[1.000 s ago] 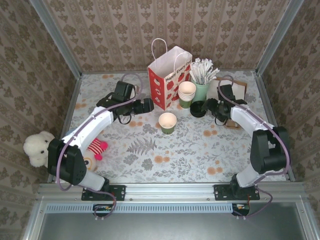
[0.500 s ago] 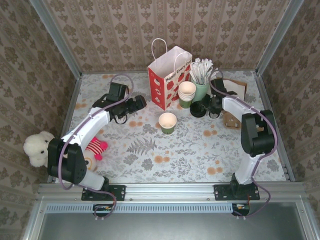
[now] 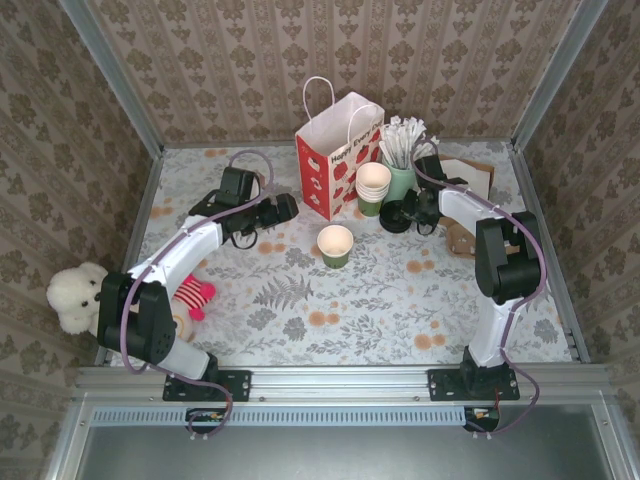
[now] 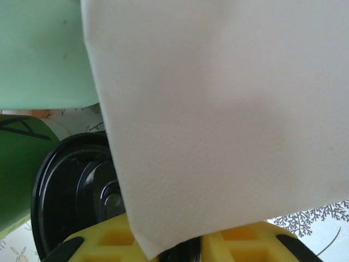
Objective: Pack the takeout coffee
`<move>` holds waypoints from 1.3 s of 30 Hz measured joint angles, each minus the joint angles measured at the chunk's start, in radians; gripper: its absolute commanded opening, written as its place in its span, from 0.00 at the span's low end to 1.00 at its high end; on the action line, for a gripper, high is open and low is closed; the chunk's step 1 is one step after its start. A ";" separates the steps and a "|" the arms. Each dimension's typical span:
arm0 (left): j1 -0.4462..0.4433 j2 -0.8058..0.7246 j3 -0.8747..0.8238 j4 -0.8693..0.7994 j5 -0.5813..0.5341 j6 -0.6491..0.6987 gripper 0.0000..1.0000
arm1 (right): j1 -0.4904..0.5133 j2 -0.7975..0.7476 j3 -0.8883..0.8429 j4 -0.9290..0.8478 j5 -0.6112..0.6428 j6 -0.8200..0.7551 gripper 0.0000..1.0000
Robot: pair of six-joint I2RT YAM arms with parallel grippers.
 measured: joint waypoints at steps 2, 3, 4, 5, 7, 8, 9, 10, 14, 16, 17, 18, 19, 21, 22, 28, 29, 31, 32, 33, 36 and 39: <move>0.000 0.000 0.000 0.008 0.007 0.005 1.00 | 0.019 0.000 0.008 -0.016 0.044 -0.024 0.16; 0.000 0.000 -0.002 0.014 0.008 0.008 1.00 | 0.030 0.000 0.011 -0.021 0.067 -0.030 0.14; 0.000 0.000 -0.005 0.018 0.009 0.009 1.00 | 0.045 -0.002 0.012 -0.024 0.094 -0.043 0.13; 0.000 0.000 -0.008 0.023 0.010 0.012 1.00 | 0.059 -0.003 0.012 -0.027 0.117 -0.051 0.13; 0.000 0.000 -0.013 0.025 0.011 0.019 1.00 | 0.085 -0.008 0.012 -0.036 0.162 -0.069 0.13; 0.000 0.000 -0.014 0.026 0.011 0.023 1.00 | 0.094 -0.012 0.012 -0.040 0.178 -0.075 0.12; 0.000 0.000 -0.016 0.027 0.013 0.026 1.00 | 0.106 -0.017 0.011 -0.043 0.199 -0.082 0.12; 0.000 0.000 -0.017 0.032 0.021 0.029 1.00 | 0.116 -0.024 0.011 -0.044 0.219 -0.087 0.12; 0.008 -0.006 -0.032 0.077 0.075 0.038 1.00 | 0.138 -0.064 -0.011 -0.041 0.287 -0.102 0.11; 0.011 -0.017 -0.035 0.086 0.087 0.046 1.00 | 0.145 -0.095 -0.036 -0.036 0.320 -0.103 0.08; 0.011 -0.022 -0.036 0.089 0.087 0.050 1.00 | 0.147 -0.112 -0.051 -0.032 0.333 -0.103 0.06; 0.011 -0.027 -0.036 0.094 0.087 0.053 1.00 | 0.148 -0.130 -0.070 -0.026 0.346 -0.103 0.05; 0.012 -0.032 -0.036 0.100 0.090 0.057 1.00 | 0.149 -0.147 -0.088 -0.020 0.357 -0.103 0.03; 0.013 -0.038 -0.037 0.119 0.113 0.068 1.00 | 0.150 -0.180 -0.120 -0.007 0.378 -0.102 0.01; 0.013 -0.040 -0.039 0.131 0.127 0.077 1.00 | 0.150 -0.199 -0.140 0.003 0.387 -0.101 0.00; 0.024 -0.082 -0.065 0.174 0.146 0.121 1.00 | 0.184 -0.358 -0.275 0.082 0.454 -0.103 0.00; 0.025 -0.083 -0.052 0.163 0.142 0.133 1.00 | 0.198 -0.383 -0.290 0.098 0.465 -0.108 0.00; 0.012 -0.076 -0.007 0.136 0.132 0.168 1.00 | 0.240 -0.438 -0.316 0.142 0.490 -0.126 0.00; -0.002 -0.074 0.011 0.134 0.126 0.188 1.00 | 0.259 -0.458 -0.325 0.166 0.500 -0.135 0.00; -0.021 -0.072 0.027 0.137 0.118 0.210 1.00 | 0.281 -0.478 -0.335 0.196 0.511 -0.151 0.00; -0.106 -0.072 0.056 0.150 0.086 0.270 1.00 | 0.338 -0.530 -0.363 0.291 0.535 -0.193 0.00; -0.191 -0.072 0.061 0.179 0.047 0.297 1.00 | 0.378 -0.561 -0.369 0.358 0.547 -0.207 0.00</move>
